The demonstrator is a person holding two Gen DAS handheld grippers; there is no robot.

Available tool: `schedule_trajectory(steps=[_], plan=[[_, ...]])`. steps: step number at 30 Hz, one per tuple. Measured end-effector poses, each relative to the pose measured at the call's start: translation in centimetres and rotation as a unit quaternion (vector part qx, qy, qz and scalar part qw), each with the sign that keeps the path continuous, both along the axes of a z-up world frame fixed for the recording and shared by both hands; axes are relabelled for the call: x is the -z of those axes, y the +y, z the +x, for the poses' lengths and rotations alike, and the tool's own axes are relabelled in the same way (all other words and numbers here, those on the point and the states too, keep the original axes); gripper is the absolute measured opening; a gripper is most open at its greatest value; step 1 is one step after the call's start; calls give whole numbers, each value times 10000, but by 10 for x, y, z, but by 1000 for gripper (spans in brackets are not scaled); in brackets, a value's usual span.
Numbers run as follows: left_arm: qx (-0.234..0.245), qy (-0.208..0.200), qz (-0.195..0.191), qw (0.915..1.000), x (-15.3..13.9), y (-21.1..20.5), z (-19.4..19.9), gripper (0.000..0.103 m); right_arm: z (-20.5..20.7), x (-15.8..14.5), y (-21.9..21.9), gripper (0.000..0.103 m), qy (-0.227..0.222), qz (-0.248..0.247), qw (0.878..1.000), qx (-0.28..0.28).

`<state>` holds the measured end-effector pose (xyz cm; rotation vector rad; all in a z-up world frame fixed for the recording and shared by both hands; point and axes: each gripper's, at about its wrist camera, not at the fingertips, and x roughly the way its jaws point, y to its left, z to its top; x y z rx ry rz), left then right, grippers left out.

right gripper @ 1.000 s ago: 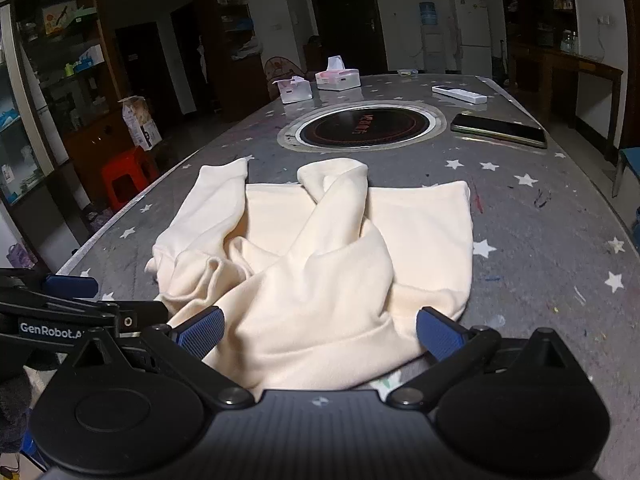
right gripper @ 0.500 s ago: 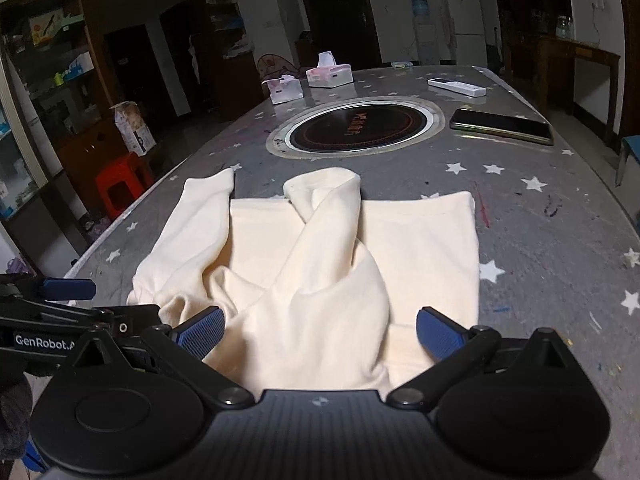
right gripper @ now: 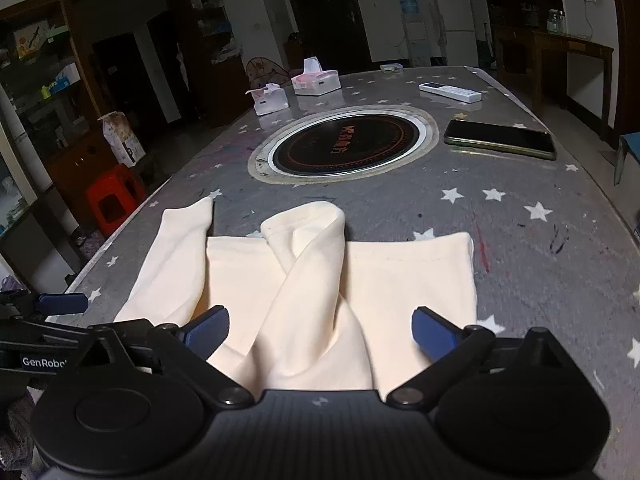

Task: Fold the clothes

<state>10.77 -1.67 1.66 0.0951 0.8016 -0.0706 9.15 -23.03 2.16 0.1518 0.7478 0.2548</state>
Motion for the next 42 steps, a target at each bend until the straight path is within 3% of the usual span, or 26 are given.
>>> schedule_trajectory(steps=[5, 12, 17, 18, 20, 23, 25, 28, 37, 39, 42], plan=[[-25, 36, 69, 10000, 5, 1, 12, 103, 14, 4, 2, 90, 90, -21, 9999, 46], [-67, 86, 161, 9998, 12, 4, 28, 103, 42, 14, 8, 62, 347, -77, 9994, 54], [-200, 159, 137, 9996, 17, 12, 37, 103, 45, 16, 15, 55, 274, -359, 9990, 9], [-216, 154, 130, 9996, 16, 13, 38, 103, 46, 17, 16, 48, 285, -343, 9990, -8], [-225, 133, 119, 9996, 14, 14, 39, 103, 48, 19, 19, 45, 297, -322, 9990, -25], [-145, 44, 160, 9998, 9, 9, 42, 103, 51, 18, 23, 33, 229, -411, 9989, -61], [-98, 2, 145, 9998, 7, 5, 47, 103, 49, 16, 21, 17, 199, -360, 9991, -57], [-30, -43, 117, 9999, 4, -2, 55, 102, 47, 13, 17, 12, 155, -266, 9995, -40], [185, 172, 296, 9992, 25, -20, 81, 94, 22, -8, -15, 11, -138, -215, 9994, 251], [228, 172, 219, 9994, 26, -20, 84, 91, 15, -13, -25, 11, -206, -187, 9990, 353], [303, 174, 56, 9994, 24, -18, 85, 76, 3, -20, -44, 11, -304, -159, 9979, 546]])
